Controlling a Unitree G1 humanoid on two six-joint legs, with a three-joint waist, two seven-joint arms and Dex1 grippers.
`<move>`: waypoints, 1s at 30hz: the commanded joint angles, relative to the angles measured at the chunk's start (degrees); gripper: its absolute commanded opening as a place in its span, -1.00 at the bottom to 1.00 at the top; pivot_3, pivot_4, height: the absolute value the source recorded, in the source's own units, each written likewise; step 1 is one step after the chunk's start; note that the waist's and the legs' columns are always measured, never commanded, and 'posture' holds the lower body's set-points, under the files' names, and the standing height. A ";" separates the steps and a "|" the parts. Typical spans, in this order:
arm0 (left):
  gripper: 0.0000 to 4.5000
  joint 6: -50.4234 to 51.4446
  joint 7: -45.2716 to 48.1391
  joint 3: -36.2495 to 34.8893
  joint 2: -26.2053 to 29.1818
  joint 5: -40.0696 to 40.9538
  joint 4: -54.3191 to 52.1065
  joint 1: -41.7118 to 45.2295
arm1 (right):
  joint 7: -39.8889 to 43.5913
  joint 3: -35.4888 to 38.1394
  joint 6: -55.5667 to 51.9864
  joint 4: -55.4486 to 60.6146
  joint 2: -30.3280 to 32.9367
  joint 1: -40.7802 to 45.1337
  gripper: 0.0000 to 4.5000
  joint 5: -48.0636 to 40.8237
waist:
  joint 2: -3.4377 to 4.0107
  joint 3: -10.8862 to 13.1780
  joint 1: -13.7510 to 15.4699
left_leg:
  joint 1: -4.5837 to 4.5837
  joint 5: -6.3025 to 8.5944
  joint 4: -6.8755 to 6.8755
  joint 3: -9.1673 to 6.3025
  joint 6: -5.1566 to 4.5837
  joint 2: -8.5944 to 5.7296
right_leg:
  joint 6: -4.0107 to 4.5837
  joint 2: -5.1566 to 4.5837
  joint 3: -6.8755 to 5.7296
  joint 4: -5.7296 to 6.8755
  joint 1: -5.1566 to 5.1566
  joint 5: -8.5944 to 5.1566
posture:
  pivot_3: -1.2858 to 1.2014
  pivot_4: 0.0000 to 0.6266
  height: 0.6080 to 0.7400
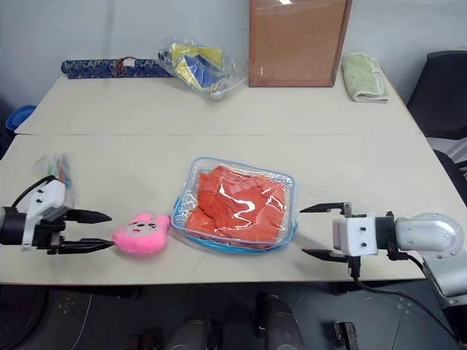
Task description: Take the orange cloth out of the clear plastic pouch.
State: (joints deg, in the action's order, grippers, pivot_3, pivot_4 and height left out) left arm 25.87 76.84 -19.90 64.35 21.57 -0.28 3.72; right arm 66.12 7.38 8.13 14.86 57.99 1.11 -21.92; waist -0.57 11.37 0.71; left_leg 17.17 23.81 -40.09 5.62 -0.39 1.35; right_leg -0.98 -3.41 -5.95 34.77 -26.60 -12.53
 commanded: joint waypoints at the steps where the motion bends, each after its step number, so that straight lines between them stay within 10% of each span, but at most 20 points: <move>1: 0.46 -1.60 0.68 -1.68 1.92 0.83 4.26 3.42 | -3.04 6.58 -13.33 8.24 1.71 -3.01 0.98 -9.46 | -0.01 0.00 0.14 | -0.04 0.00 0.00 0.00 0.01 0.00 | 0.04 0.00 0.01 0.05 0.01 -0.03 | 0.03 -0.52 1.00; 9: 0.46 -0.95 1.36 15.79 -4.36 0.40 -1.67 33.34 | -19.42 11.39 -37.74 24.07 -2.00 -5.41 0.98 -33.85 | -0.22 -0.10 1.37 | 0.03 -0.07 0.01 -0.19 0.15 -0.07 | 0.07 -0.05 -0.09 0.32 0.15 -0.01 | 0.03 -0.52 1.00; 19: 0.46 -39.13 1.15 31.73 -8.18 -20.71 2.00 33.41 | -25.69 8.85 -41.68 29.75 -5.38 -5.87 0.98 -32.17 | -0.26 -0.08 0.01 | 0.12 -0.12 0.03 0.08 0.24 -0.04 | 0.02 0.16 0.14 0.08 0.10 -0.01 | 0.03 -0.52 1.00; 30: 0.46 -46.55 -1.67 31.53 -13.76 -19.59 4.17 30.97 | -24.71 7.99 -41.18 30.70 -5.98 -7.56 0.98 -29.02 | -0.28 -0.09 0.69 | 0.11 -0.08 0.00 -0.01 0.07 -0.02 | -0.04 0.11 0.06 0.14 0.08 0.03 | 0.03 -0.52 1.00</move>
State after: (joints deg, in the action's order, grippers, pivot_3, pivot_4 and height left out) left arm -20.61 75.62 12.43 50.42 0.87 5.21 35.00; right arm 40.60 15.41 -33.82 43.68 52.12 -6.06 -51.57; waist -0.84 11.28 1.40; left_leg 17.29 23.73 -40.08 5.62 -0.34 1.32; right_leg -1.02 -3.31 -5.89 34.89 -26.50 -12.50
